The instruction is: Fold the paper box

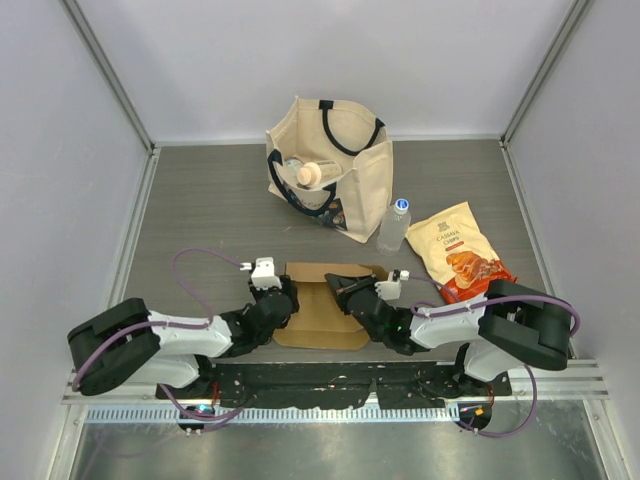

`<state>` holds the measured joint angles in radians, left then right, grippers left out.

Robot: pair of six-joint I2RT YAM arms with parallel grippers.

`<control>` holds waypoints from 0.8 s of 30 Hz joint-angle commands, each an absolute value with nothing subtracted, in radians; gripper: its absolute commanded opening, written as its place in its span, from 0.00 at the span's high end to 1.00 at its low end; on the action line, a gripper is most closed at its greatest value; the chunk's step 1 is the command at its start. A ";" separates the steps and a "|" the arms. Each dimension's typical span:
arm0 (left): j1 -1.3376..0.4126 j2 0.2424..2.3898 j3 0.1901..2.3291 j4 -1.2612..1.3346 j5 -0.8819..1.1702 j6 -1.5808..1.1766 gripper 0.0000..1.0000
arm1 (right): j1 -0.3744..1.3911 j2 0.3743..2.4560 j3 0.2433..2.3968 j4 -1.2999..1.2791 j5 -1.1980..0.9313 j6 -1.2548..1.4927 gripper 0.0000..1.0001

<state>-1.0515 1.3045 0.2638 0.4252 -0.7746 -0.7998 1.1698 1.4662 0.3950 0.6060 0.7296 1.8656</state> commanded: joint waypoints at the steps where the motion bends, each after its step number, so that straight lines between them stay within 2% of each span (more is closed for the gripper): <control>1: -1.049 1.192 0.232 0.434 -0.764 -0.741 0.45 | 1.173 1.474 0.379 0.531 0.709 1.870 0.99; 5: -1.048 1.173 0.195 0.495 -0.810 -0.726 0.45 | 1.172 1.479 0.383 0.526 0.695 1.885 0.99; 10: -1.048 1.270 0.241 0.543 -0.906 -0.700 0.60 | 1.170 1.480 0.400 0.515 0.681 1.901 0.99; 11: -1.048 1.319 0.271 0.545 -0.922 -0.704 0.64 | 1.172 1.480 0.402 0.517 0.675 1.899 0.99; 12: -1.048 1.344 0.285 0.546 -0.975 -0.718 0.75 | 1.172 1.483 0.406 0.517 0.672 1.901 0.99; 14: -1.048 1.394 0.325 0.529 -1.017 -0.748 0.84 | 1.172 1.488 0.411 0.515 0.669 1.898 0.99; 15: -1.048 1.438 0.337 0.528 -1.035 -0.770 0.92 | 1.172 1.489 0.413 0.509 0.667 1.901 0.99; 17: -1.049 1.468 0.377 0.439 -1.055 -0.843 1.00 | 1.172 1.491 0.413 0.506 0.666 1.905 0.99; 20: -1.048 1.486 0.356 0.442 -1.019 -0.874 1.00 | 1.172 1.496 0.410 0.512 0.666 1.907 0.99; 23: -1.049 1.402 0.303 0.472 -0.905 -0.824 0.79 | 1.172 1.502 0.407 0.517 0.673 1.885 0.99; 24: -1.049 1.372 0.284 0.477 -0.876 -0.818 0.59 | 1.172 1.505 0.405 0.525 0.672 1.881 0.99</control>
